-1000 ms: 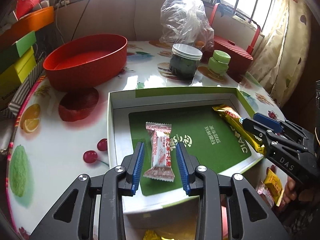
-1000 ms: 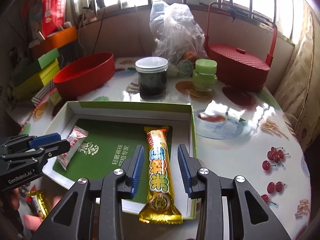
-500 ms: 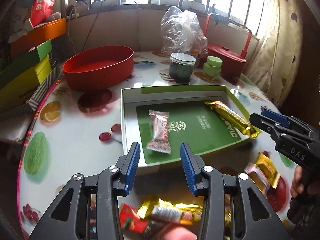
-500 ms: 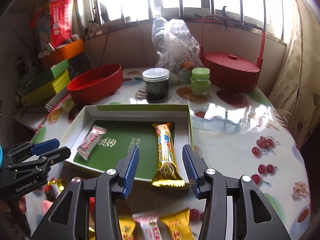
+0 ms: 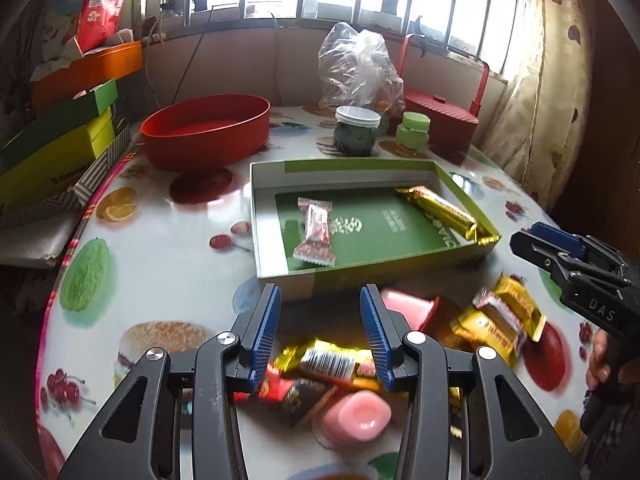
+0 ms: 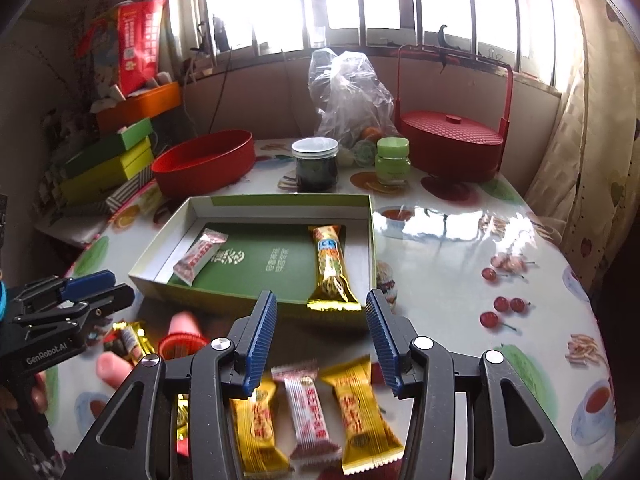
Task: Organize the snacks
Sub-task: 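Grasp the pink jelly cup with the left tool while the right tool grasps a gold snack pack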
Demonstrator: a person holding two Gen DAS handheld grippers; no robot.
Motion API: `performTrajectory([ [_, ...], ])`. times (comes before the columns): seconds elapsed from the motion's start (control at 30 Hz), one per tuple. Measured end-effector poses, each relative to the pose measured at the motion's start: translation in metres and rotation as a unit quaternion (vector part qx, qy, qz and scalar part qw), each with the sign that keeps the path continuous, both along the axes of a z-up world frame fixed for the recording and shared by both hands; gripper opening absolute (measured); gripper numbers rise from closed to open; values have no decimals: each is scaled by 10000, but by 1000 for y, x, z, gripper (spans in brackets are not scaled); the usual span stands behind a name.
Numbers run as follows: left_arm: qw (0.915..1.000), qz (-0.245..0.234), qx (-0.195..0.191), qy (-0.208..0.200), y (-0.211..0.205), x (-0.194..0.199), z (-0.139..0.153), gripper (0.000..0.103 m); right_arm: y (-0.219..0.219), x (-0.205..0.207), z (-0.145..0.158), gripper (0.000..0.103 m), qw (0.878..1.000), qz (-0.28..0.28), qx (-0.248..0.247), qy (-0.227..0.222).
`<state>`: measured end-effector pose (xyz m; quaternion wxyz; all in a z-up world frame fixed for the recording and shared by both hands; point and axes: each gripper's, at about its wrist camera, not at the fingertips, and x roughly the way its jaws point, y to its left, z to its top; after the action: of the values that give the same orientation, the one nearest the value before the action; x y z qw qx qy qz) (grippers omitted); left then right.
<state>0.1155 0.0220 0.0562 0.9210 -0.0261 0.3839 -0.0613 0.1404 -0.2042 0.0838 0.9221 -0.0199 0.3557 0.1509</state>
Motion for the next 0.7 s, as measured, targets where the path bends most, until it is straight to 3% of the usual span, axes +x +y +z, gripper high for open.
performTrajectory([
  [0.57, 9995, -201, -251, 28, 17, -41, -13, 43, -37, -37, -11, 52, 9996, -248, 59, 137],
  [0.7, 9990, -257, -369, -12, 20, -49, -14, 49, -48, -38, -19, 52, 9989, -408, 33, 219],
])
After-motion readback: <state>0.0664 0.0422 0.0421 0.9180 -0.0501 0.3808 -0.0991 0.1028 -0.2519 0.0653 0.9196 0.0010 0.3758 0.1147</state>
